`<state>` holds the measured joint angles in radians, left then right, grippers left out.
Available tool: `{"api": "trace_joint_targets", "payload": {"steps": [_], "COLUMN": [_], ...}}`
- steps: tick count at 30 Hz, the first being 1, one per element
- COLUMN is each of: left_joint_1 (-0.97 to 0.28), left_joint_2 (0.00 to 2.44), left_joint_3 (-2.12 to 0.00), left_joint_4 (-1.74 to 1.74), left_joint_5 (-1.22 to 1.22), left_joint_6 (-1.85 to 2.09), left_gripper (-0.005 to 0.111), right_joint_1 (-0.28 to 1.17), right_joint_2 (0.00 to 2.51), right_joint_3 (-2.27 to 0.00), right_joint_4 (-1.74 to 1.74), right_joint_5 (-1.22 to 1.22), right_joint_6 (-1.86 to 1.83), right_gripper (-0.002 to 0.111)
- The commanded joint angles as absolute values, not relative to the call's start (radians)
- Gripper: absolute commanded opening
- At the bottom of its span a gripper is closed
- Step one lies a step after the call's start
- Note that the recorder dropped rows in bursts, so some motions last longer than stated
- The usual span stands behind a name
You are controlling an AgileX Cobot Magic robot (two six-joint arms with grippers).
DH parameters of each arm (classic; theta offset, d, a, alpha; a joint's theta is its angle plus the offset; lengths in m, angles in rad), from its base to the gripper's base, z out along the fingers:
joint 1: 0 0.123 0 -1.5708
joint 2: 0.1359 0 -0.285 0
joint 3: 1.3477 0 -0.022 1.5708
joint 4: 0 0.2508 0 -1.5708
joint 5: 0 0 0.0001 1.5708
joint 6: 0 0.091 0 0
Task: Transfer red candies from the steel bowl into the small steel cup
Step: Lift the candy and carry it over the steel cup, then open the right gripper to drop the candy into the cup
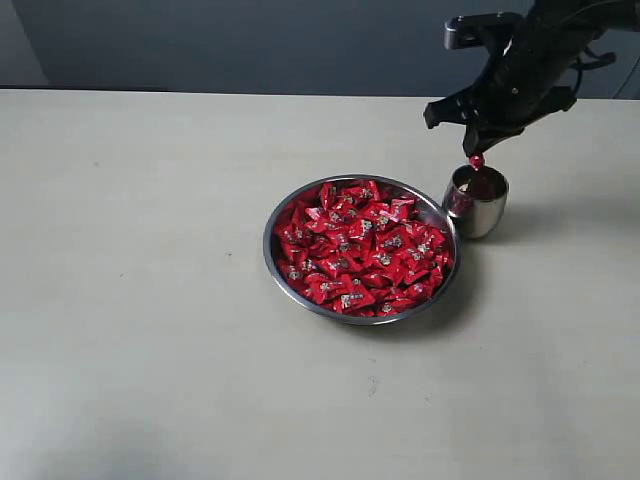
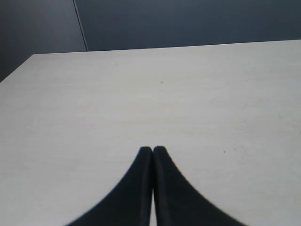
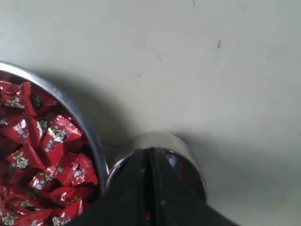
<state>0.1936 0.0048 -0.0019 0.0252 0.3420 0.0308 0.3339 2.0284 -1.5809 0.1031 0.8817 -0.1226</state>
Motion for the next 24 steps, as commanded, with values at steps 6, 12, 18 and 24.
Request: {"api": "trace_joint_targets", "payload": {"steps": [6, 12, 18, 24], "left_joint_1": [0.187, 0.187, 0.187, 0.187], "left_joint_2": [0.0, 0.0, 0.0, 0.0], "left_joint_3": [0.0, 0.0, 0.0, 0.0], "left_joint_4": [0.027, 0.027, 0.027, 0.027], "left_joint_5": [0.334, 0.334, 0.334, 0.334], "left_joint_6": [0.029, 0.029, 0.029, 0.029], "left_gripper": [0.0, 0.0, 0.0, 0.0], "right_joint_1": [0.328, 0.328, 0.328, 0.347], "right_joint_2": [2.023, 2.021, 1.976, 1.921], "right_joint_3": [-1.581, -1.581, -1.581, -1.581], "right_joint_4": [0.095, 0.097, 0.193, 0.386], "right_joint_5": [0.895, 0.914, 0.924, 0.924], "right_joint_6": [-0.132, -0.132, -0.132, -0.286], "right_gripper": [0.024, 0.038, 0.038, 0.038]}}
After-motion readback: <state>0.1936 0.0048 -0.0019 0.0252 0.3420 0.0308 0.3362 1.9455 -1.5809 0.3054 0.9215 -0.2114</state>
